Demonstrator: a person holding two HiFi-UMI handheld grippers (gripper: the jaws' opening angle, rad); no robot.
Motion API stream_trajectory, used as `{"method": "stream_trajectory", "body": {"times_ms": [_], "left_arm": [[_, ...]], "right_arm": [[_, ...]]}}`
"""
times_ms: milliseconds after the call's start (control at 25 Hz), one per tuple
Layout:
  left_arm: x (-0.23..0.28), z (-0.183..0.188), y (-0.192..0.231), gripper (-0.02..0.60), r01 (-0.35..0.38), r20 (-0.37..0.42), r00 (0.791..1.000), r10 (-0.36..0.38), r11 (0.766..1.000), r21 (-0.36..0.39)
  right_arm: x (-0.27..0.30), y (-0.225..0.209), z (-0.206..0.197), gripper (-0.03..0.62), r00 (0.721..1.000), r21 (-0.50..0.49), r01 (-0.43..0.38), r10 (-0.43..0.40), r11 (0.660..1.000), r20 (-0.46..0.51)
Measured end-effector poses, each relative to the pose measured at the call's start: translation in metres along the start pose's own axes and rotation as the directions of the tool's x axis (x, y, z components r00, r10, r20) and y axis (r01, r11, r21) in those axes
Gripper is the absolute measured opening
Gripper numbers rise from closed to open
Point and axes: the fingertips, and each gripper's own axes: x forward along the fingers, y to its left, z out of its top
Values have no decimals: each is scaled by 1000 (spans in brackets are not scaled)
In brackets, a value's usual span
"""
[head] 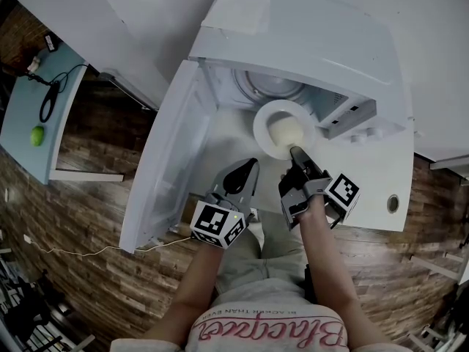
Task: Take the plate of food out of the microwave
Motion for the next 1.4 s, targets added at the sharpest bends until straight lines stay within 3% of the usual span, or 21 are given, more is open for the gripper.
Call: {"method": "stream_trajectory", "body": {"times_ms": [640,1400], "left_arm": [[-3,11,-21,5,4,37,999,-5,1000,25],[-14,28,-87,5,15,50,999,-18,998,63]], "right_arm": [[-24,5,3,20,1000,-11,-4,4,1000,3],[-89,19,11,20,1000,-10,-29,29,1000,-11]]}}
